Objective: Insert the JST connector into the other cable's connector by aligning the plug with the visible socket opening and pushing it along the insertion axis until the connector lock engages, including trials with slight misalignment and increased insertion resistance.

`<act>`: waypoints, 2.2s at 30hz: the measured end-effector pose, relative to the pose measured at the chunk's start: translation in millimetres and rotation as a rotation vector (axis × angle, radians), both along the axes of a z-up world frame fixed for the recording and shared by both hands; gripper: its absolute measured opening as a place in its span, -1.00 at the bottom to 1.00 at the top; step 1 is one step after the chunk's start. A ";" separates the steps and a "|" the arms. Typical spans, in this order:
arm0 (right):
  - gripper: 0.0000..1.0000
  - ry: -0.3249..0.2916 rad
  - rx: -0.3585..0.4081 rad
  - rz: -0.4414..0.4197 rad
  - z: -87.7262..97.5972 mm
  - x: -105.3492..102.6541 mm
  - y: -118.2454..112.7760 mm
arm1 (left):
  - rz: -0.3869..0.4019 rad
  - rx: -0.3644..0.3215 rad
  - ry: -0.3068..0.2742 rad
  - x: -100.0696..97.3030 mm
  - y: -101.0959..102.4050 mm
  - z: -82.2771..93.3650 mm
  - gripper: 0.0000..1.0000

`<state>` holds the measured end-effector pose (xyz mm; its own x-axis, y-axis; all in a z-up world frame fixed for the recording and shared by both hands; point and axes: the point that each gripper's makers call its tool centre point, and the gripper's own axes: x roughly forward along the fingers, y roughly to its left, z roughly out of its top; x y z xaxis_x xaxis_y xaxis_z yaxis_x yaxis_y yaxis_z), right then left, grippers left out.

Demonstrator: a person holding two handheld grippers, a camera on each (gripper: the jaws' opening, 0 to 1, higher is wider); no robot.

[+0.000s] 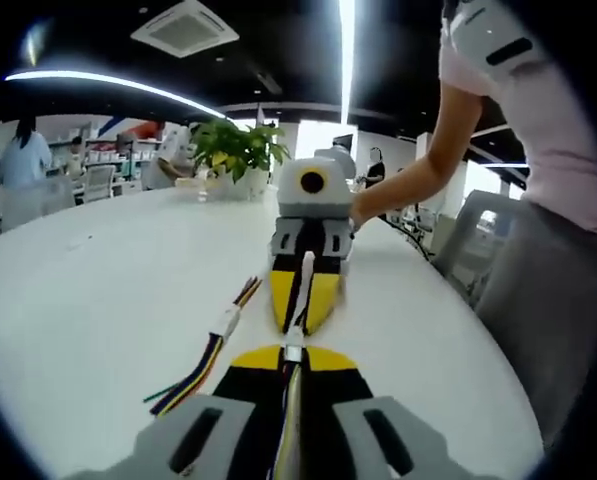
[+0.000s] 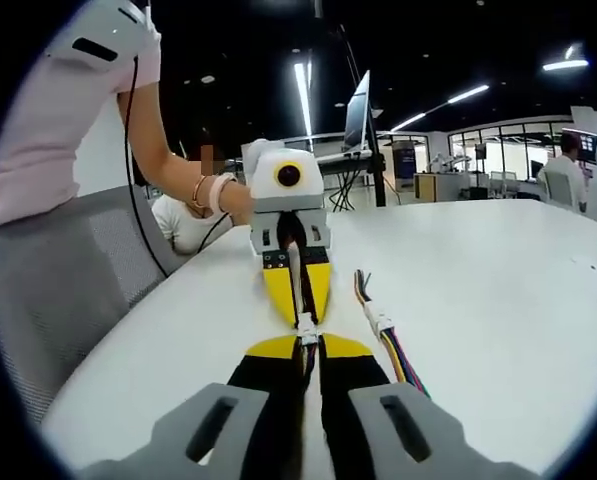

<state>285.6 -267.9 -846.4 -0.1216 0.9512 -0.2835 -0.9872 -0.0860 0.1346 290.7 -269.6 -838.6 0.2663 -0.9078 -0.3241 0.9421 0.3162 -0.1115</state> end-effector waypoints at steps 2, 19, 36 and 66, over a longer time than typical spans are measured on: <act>-0.86 0.008 0.003 -0.019 0.4 1.5 0.1 | 0.006 -0.002 0.000 0.5 2.2 -0.6 -1.00; -0.75 0.002 0.008 -0.127 21.6 0.5 -7.9 | 0.103 -0.070 0.005 -2.3 14.4 25.3 -0.79; -0.65 -0.003 0.091 -0.301 92.3 -5.5 -27.9 | 0.195 -0.132 -0.039 -23.4 25.2 90.4 -0.63; -0.17 0.009 0.188 -0.540 176.3 -59.9 -75.9 | 0.444 -0.204 -0.093 -84.5 54.9 168.6 -0.07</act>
<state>225.7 -343.8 -670.2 0.3946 0.9128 -0.1050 -0.8964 0.4075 0.1745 206.1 -214.7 -669.9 0.6609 -0.7426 -0.1084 0.7303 0.6696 -0.1351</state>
